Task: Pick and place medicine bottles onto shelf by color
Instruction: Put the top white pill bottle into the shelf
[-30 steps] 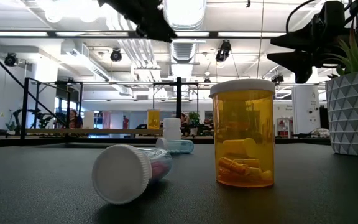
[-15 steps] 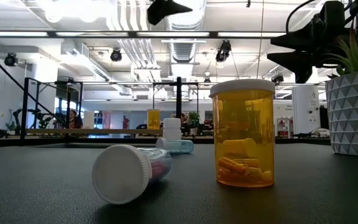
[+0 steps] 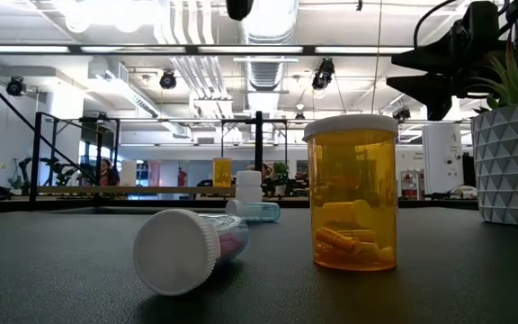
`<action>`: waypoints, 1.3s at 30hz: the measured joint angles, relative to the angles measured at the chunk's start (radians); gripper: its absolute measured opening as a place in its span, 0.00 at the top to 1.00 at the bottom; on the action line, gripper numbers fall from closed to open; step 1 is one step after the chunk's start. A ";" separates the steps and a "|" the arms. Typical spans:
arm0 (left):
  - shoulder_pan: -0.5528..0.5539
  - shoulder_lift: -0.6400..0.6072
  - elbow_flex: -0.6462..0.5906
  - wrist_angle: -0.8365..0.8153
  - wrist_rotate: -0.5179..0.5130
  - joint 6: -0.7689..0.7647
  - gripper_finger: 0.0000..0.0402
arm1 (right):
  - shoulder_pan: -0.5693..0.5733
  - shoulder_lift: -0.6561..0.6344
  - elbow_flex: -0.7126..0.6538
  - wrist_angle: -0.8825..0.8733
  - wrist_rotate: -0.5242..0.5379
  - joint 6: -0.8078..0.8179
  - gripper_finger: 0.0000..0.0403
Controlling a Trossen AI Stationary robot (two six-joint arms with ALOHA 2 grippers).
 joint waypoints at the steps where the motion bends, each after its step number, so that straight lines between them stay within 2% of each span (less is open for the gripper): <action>1: -0.016 0.018 0.000 0.023 -0.005 0.000 0.29 | 0.000 0.000 0.000 0.000 0.000 0.000 0.44; 9: -0.119 0.141 0.001 0.121 -0.008 0.009 0.29 | 0.000 0.000 0.000 -0.014 0.000 0.000 0.44; 16: -0.153 0.213 0.005 0.109 -0.025 0.008 0.29 | 0.000 0.000 0.000 -0.022 0.000 0.001 0.44; 29: -0.154 0.227 0.009 -0.198 -0.187 -0.030 0.29 | 0.000 -0.001 0.000 -0.022 0.000 0.000 0.44; 33: -0.147 0.226 0.006 -0.280 -0.245 -0.124 0.29 | 0.000 -0.001 0.000 -0.022 0.000 0.000 0.44; 39: -0.125 0.226 0.004 -0.377 -0.276 -0.250 0.29 | 0.000 -0.001 0.000 -0.022 0.000 0.000 0.44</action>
